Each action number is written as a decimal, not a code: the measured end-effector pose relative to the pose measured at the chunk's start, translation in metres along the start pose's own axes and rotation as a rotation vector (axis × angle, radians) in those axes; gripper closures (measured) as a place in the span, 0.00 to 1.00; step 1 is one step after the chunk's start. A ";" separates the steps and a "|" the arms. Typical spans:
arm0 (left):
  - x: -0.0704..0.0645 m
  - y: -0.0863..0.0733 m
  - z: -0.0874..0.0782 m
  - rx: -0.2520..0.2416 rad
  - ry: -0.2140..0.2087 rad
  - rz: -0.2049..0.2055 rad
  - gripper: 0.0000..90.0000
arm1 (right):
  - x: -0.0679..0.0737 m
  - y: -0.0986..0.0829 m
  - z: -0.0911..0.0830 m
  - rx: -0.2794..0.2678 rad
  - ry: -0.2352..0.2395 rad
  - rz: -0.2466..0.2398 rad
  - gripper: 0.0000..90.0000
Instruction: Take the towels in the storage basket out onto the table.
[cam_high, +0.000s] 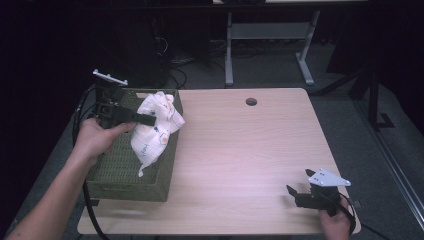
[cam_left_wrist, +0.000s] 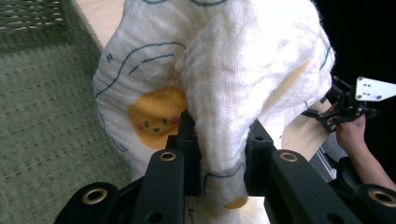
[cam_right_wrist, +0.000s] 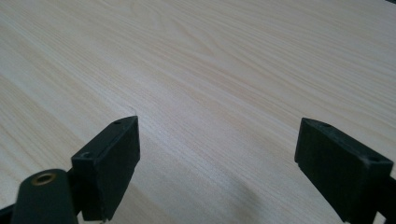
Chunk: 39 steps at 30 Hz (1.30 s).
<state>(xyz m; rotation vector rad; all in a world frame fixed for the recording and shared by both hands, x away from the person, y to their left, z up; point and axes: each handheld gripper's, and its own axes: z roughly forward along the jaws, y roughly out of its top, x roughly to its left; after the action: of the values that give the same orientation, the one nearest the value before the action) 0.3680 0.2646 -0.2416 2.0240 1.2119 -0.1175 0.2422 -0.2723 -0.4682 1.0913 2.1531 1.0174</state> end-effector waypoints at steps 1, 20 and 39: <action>-0.001 0.000 0.001 0.002 -0.003 0.002 0.82 | 0.000 0.000 0.000 0.000 0.000 0.000 0.15; -0.028 0.008 0.056 0.064 -0.056 0.043 0.81 | -0.001 0.000 -0.002 -0.009 0.001 0.000 0.15; -0.049 0.014 0.111 0.111 -0.087 0.074 0.80 | 0.000 0.000 -0.003 -0.018 0.005 0.004 0.15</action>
<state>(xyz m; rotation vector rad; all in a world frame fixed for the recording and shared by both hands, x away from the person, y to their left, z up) 0.3843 0.1541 -0.2915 2.1339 1.0965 -0.2396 0.2401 -0.2736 -0.4660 1.0864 2.1426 1.0404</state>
